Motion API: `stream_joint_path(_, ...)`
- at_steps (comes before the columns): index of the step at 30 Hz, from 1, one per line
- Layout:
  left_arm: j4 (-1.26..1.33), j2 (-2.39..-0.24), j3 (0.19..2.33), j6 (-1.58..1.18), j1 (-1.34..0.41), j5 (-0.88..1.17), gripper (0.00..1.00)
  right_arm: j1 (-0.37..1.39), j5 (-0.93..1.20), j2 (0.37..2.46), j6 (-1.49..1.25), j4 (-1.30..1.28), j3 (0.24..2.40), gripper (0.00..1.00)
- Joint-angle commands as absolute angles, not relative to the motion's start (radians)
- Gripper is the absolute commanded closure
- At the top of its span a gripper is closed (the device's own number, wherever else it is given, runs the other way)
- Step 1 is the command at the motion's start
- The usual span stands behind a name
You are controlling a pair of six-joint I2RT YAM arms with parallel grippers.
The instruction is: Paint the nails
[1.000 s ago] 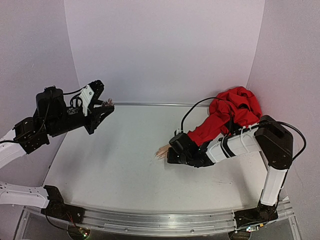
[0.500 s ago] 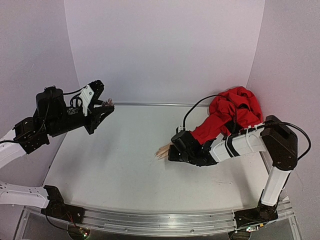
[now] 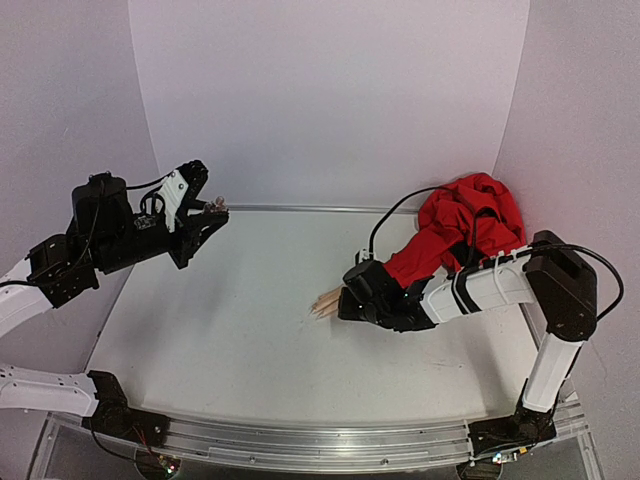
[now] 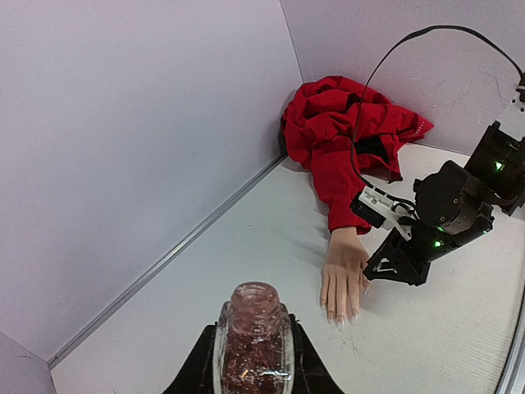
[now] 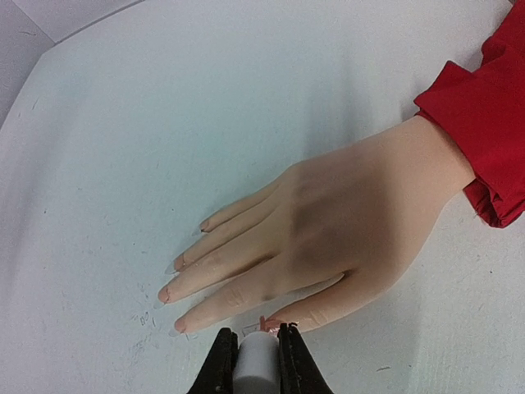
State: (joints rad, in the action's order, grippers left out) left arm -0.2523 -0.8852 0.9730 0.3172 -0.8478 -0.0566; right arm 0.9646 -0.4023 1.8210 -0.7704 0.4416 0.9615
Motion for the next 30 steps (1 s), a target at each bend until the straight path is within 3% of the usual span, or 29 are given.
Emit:
stream_joint_path(1, -0.227, -0.879, 0.986, 0.322, -0.844, -0.066, 1.0, 0.964, -0.436, 1.819, -0.761, 0.43, 0.988, 1.0)
stream_joint_path(30, -0.227, -0.878, 0.988, 0.324, -0.844, -0.067, 1.0, 0.961, -0.421, 1.861, -0.76, 0.4, 1.015, 1.0)
